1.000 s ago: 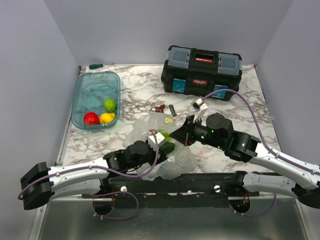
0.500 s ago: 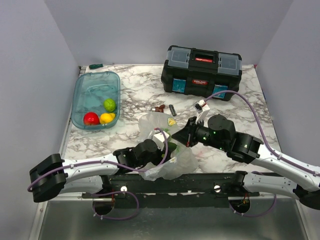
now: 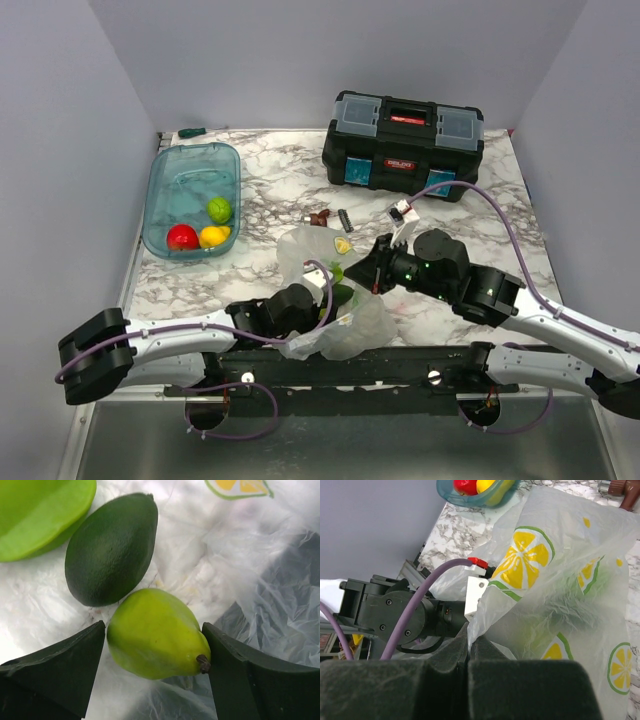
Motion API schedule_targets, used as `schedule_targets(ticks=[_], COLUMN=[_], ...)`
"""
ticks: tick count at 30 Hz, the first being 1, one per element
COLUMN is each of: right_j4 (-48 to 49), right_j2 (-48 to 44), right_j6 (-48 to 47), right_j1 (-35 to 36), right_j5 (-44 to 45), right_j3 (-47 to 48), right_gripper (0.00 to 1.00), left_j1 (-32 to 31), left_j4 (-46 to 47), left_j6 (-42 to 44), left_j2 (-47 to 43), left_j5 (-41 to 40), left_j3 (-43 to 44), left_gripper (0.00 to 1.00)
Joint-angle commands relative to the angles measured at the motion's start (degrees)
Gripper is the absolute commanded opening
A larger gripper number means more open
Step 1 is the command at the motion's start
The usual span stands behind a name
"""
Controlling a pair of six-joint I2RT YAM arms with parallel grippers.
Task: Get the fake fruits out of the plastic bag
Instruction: Take out the fake fruit from the plastic bag.
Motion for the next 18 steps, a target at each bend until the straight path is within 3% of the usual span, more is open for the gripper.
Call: schedule_targets(ticks=[1,9,18], right_j4=[-0.6,0.0,-1.6], right_j2=[0.5,1.6,0.3], right_j6=[-0.5,-0.5,-0.3], right_j1=[0.3,0.3,0.3], right_j5=[1.2,1.0,2.2], right_j3=[-0.3,0.0,0.0], right_gripper=[0.01,0.01,0.01], left_j1=[-0.6,-1.5,-3.6], left_j4=[-4.1,-4.7,-4.5], left_j6=[-1.7,0.4,-0.9], left_j2=[-0.7,5.3,5.7], left_j5=[-0.5,-2.7,-4.7], left_j3=[-1.4,2.9,2.5], left_gripper=[0.78,0.74,0.51])
